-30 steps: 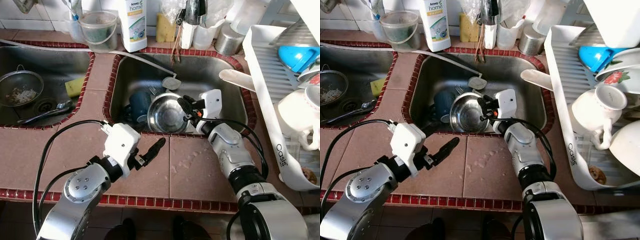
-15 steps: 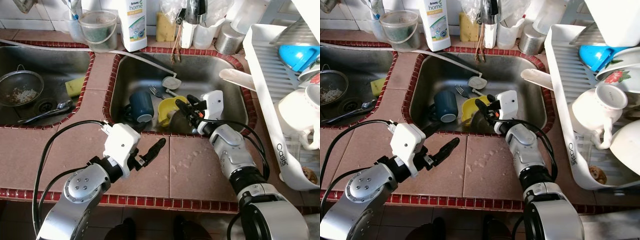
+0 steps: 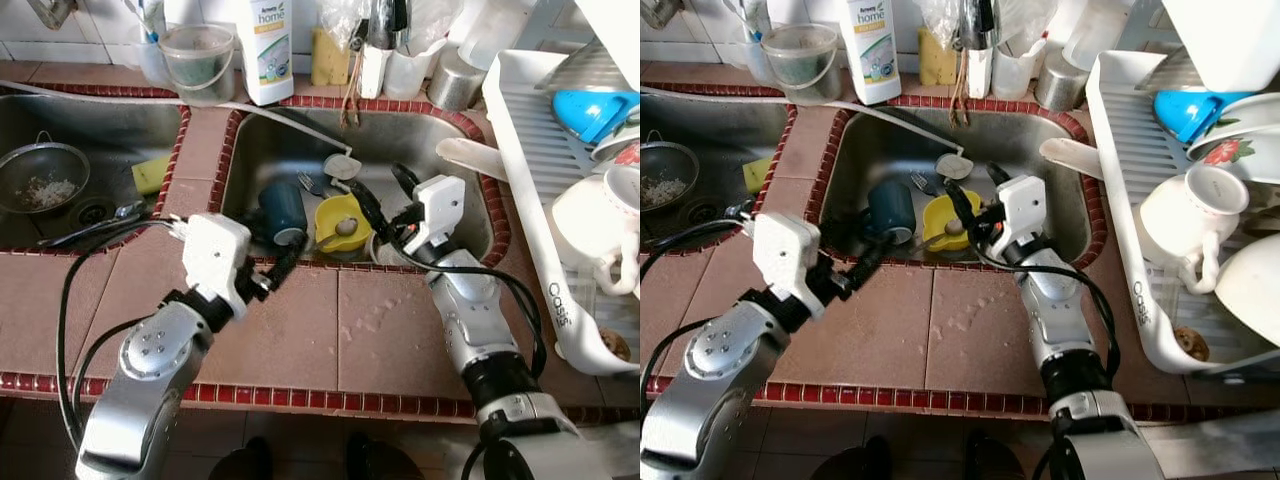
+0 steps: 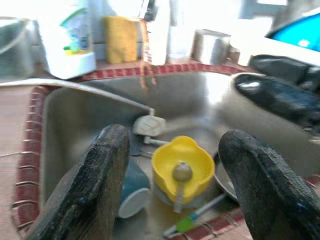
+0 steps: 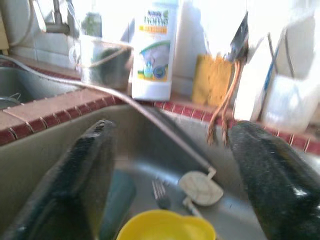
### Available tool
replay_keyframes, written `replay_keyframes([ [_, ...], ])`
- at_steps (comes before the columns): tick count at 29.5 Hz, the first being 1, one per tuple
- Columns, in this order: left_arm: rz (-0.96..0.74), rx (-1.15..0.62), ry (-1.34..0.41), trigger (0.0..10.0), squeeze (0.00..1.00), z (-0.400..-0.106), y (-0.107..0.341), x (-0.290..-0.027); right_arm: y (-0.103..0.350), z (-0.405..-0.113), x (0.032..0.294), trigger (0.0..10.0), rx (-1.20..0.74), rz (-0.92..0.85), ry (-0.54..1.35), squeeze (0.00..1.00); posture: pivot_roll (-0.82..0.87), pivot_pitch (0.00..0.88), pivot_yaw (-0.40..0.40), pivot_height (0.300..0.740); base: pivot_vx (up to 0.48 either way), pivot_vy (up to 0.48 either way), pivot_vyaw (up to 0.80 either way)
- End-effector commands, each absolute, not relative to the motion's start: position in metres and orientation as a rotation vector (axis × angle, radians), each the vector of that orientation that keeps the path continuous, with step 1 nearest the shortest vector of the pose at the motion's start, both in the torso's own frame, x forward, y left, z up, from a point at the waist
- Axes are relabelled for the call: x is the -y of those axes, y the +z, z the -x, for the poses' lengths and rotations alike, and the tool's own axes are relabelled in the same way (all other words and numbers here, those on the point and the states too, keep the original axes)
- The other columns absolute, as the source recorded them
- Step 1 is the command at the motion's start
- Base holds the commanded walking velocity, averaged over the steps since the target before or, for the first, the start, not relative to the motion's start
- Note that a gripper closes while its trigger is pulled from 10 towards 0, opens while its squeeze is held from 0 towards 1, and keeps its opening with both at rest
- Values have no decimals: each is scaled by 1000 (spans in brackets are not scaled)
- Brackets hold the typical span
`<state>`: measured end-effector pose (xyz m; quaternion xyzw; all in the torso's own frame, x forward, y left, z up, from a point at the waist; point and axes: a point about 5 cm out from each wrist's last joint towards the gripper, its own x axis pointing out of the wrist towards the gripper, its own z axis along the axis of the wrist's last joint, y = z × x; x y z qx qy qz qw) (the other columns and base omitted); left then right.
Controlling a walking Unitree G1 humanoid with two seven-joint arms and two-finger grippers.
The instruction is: Kitchen organization
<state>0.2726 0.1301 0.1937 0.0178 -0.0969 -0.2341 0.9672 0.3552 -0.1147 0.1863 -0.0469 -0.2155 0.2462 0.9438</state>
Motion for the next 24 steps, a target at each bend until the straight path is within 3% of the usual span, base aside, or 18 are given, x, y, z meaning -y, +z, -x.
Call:
replay_keyframes([
  [1,-23,211,-423,10000,0,-277,194,-135,192,-351,112,10000,484,126,500,1000,-44,174,-34,740,0,0,0],
  [10,39,237,-313,10000,0,-294,194,-145,201,-349,111,10000,519,112,442,1000,-37,137,-42,740,0,0,0],
  [11,30,240,-300,10000,0,-295,194,-146,200,-348,111,10000,520,109,434,725,-36,129,-45,740,0,0,0],
  [13,14,247,-285,10000,0,-297,194,-146,200,-347,111,10000,521,109,425,725,-36,129,-45,740,0,0,0],
  [14,13,245,-268,10000,0,-300,192,-147,199,-346,110,10000,517,101,417,349,-35,121,-49,740,0,0,0],
  [15,11,243,-254,10000,0,-302,190,-148,198,-345,110,10000,513,97,411,349,-35,121,-49,740,0,0,0],
  [16,2,229,-212,10000,0,-306,187,-152,198,-344,112,10000,519,109,395,0,-35,109,-51,740,0,0,0],
  [24,-12,227,-100,10000,0,-320,179,-163,194,-341,129,10000,505,140,303,0,-39,71,-60,740,0,0,0],
])
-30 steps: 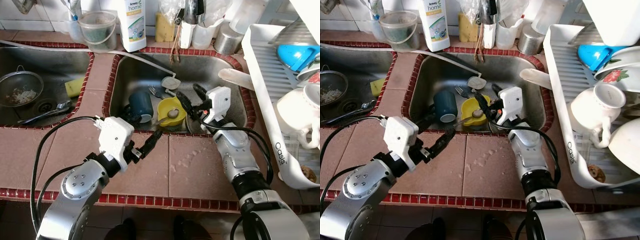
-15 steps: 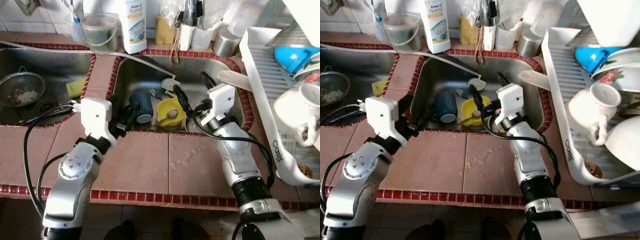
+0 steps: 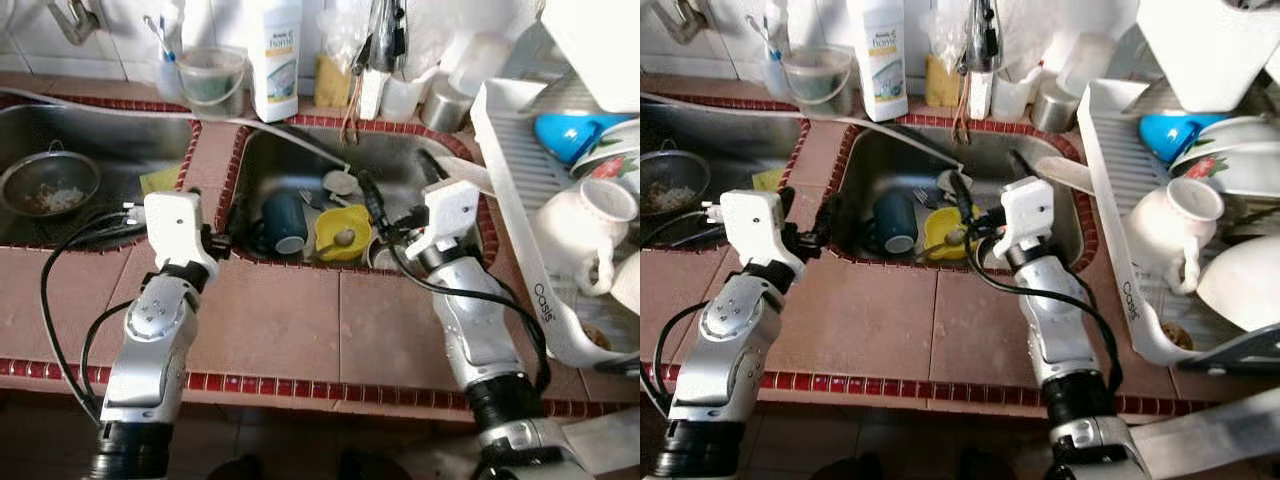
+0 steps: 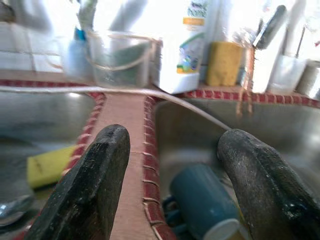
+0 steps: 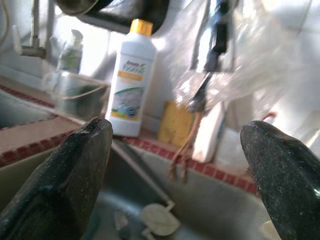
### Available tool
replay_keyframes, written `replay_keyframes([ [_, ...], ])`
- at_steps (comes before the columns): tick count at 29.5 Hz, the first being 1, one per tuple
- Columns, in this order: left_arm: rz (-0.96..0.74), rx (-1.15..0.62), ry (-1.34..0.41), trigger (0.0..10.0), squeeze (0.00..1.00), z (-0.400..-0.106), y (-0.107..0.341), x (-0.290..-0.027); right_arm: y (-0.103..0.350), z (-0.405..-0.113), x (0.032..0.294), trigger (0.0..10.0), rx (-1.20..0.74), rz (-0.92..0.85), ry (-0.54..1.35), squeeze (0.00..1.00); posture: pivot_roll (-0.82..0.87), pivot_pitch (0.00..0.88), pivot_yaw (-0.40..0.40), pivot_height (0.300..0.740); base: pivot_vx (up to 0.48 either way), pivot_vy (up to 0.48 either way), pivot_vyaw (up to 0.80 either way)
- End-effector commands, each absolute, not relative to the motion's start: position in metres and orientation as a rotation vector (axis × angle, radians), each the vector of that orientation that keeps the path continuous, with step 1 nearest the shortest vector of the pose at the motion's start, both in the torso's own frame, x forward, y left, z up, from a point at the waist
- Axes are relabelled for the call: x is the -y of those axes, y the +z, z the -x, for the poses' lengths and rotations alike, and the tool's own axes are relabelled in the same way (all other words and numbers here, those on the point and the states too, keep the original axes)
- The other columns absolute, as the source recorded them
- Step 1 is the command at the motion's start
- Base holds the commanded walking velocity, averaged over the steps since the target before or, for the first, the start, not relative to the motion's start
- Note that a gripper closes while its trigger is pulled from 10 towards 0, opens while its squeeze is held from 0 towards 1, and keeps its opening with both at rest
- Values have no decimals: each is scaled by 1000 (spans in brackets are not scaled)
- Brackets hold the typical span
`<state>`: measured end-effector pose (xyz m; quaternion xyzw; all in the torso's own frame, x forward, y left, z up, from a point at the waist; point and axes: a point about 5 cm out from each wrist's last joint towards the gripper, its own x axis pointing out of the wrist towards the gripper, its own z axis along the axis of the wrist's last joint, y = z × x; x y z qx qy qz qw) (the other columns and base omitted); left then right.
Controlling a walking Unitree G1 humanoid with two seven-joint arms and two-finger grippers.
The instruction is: Kitchen organization
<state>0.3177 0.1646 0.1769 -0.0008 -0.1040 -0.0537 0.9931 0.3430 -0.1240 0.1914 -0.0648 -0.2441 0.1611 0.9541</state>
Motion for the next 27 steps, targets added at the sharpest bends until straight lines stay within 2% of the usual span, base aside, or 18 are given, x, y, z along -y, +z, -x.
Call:
replay_keyframes([
  [1,-9,228,-98,10000,0,-321,179,-164,193,-341,130,10000,502,137,297,0,-40,63,-60,740,0,0,0],
  [12,0,261,-82,10000,0,-330,176,-163,182,-340,133,10000,444,96,243,0,-39,0,-72,740,0,0,0],
  [23,14,241,-68,10000,0,-333,166,-165,175,-339,129,10000,404,81,227,0,-77,0,-39,740,0,0,0],
  [27,4,200,-56,10000,0,-335,159,-163,168,-337,132,10000,362,27,203,0,-87,0,-29,740,0,0,0],
])
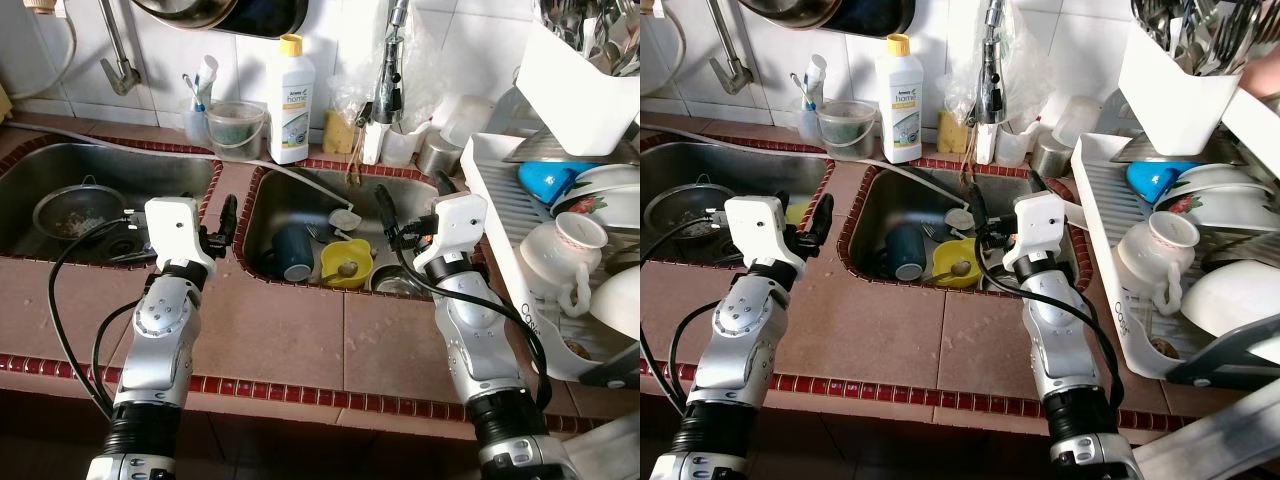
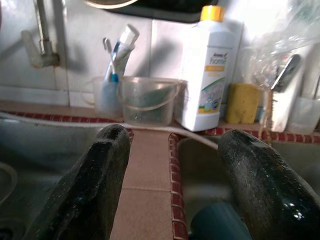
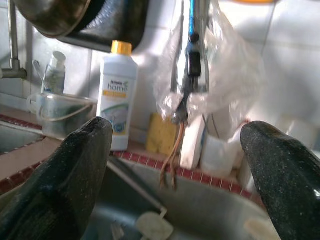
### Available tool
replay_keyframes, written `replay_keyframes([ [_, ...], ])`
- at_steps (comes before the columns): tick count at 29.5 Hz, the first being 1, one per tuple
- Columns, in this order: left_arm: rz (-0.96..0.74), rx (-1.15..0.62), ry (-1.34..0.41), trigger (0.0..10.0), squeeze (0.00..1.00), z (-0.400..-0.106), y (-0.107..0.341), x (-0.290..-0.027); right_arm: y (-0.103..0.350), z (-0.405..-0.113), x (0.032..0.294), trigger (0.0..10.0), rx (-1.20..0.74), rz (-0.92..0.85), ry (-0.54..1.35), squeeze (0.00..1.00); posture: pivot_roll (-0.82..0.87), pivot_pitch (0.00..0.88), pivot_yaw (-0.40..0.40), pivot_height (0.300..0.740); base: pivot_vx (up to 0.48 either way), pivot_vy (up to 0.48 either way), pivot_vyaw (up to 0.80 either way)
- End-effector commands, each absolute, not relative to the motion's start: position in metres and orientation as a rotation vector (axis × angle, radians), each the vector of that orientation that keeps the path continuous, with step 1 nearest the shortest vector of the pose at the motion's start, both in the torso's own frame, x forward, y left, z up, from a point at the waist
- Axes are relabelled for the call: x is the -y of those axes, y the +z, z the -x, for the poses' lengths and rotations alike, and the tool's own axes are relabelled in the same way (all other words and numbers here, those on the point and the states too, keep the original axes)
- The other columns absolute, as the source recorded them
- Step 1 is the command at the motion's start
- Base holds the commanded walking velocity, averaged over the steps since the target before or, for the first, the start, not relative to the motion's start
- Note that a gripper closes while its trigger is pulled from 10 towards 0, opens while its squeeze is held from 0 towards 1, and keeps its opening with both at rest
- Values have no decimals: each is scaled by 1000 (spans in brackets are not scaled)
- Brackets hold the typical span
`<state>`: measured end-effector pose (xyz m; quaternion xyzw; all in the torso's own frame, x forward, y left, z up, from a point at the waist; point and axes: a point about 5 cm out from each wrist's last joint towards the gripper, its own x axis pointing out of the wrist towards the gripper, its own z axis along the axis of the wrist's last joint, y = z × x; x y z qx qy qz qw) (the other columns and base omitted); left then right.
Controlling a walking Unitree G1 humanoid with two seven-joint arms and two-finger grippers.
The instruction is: Kitchen organization
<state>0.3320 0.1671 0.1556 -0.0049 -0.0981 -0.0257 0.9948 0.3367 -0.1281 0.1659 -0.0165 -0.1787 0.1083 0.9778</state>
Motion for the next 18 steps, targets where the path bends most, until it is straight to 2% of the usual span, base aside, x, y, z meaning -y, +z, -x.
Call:
replay_keyframes([
  [1,12,177,-53,10000,0,-334,154,-162,164,-336,133,10000,338,1,195,0,-87,0,-31,740,0,0,0],
  [6,75,113,-22,10000,0,-323,140,-160,154,-328,138,10000,315,-11,136,0,-80,0,-37,740,0,0,0],
  [14,82,16,-17,10000,0,-291,112,-153,132,-307,131,10000,240,-10,175,0,-59,0,-58,740,0,0,0],
  [18,68,87,-9,10000,0,-276,118,-152,127,-292,126,10000,242,-12,209,0,-46,0,-73,740,0,0,0],
])
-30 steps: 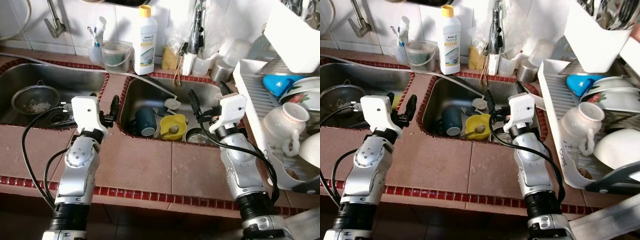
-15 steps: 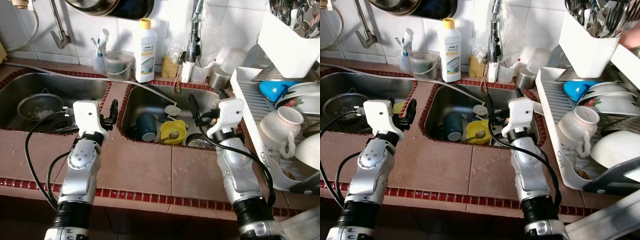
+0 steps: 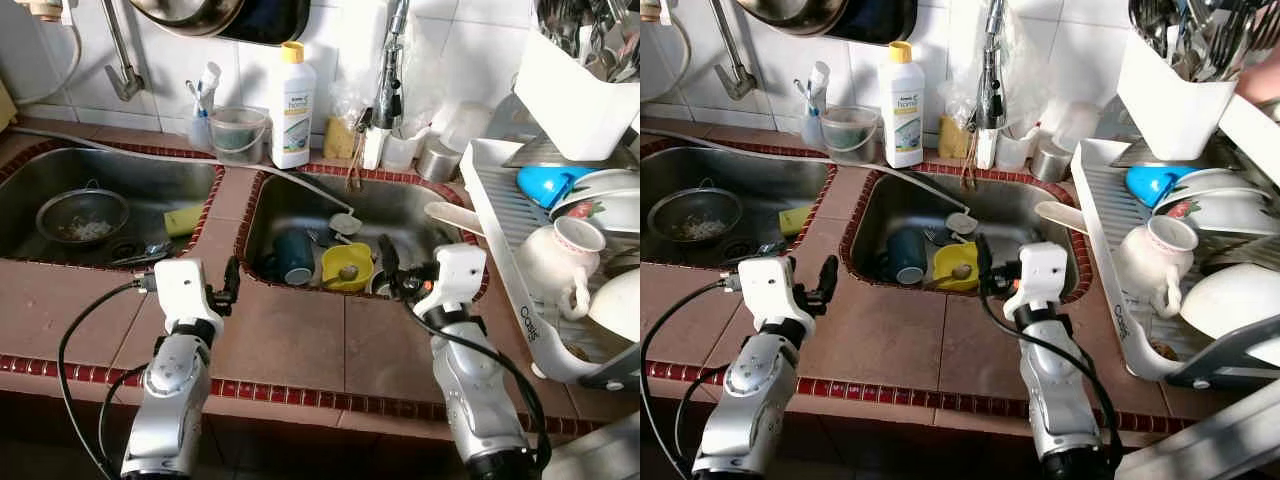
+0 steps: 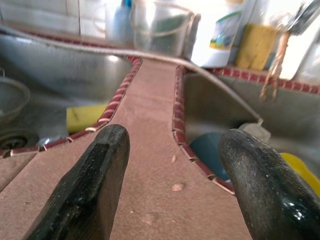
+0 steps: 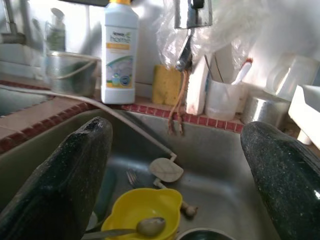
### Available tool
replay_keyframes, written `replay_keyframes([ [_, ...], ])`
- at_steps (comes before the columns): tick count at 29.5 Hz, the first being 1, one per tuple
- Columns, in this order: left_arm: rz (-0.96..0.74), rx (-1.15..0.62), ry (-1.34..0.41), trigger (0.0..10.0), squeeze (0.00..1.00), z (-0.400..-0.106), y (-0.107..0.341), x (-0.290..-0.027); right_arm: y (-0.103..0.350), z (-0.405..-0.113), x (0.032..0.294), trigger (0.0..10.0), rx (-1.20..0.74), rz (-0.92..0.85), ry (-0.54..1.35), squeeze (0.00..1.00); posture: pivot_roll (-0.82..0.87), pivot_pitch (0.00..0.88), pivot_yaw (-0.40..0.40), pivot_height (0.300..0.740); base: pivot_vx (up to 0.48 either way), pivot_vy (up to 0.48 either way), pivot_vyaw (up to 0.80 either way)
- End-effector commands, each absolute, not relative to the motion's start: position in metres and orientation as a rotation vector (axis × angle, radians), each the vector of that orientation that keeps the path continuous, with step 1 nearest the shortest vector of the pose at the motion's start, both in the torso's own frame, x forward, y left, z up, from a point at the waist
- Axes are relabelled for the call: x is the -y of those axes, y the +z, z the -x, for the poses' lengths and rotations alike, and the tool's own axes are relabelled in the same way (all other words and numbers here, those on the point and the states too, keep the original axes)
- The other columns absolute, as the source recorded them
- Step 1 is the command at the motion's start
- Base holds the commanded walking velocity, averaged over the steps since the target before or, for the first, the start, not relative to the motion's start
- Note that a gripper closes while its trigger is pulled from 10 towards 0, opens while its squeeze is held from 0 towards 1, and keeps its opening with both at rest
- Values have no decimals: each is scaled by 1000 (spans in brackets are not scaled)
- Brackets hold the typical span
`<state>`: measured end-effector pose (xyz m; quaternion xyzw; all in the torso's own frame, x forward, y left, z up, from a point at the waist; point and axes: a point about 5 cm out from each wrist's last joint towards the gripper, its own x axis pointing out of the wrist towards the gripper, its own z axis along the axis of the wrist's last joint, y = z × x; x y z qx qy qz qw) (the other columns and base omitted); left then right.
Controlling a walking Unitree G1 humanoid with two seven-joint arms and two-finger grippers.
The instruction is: Kitchen organization
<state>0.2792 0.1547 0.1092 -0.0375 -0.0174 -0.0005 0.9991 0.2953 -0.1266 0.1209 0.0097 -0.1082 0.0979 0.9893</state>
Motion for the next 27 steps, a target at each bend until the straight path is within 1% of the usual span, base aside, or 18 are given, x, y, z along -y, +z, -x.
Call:
replay_keyframes([
  [1,75,92,-12,10000,0,-275,119,-152,127,-291,126,10000,243,-12,212,0,-46,0,-73,740,0,0,0],
  [6,123,100,-48,10000,0,-267,122,-149,128,-282,124,10000,262,-22,238,0,-40,0,-71,740,0,0,0],
  [8,103,119,-80,10000,0,-262,124,-148,127,-278,124,10000,264,-20,234,0,-37,0,-72,740,0,0,0],
  [12,93,121,-77,10000,0,-259,124,-148,125,-275,123,10000,250,-32,238,0,-35,0,-69,740,0,0,0],
  [16,43,87,-86,10000,0,-255,119,-148,122,-270,123,10000,237,-25,241,0,-34,0,-69,740,0,0,0],
  [19,67,86,-112,10000,0,-251,119,-145,120,-267,123,10000,227,-23,242,0,-39,0,-67,740,0,0,0],
  [27,56,81,-144,10000,0,-245,116,-143,111,-262,131,10000,185,-18,225,0,-48,0,-66,740,0,0,0],
])
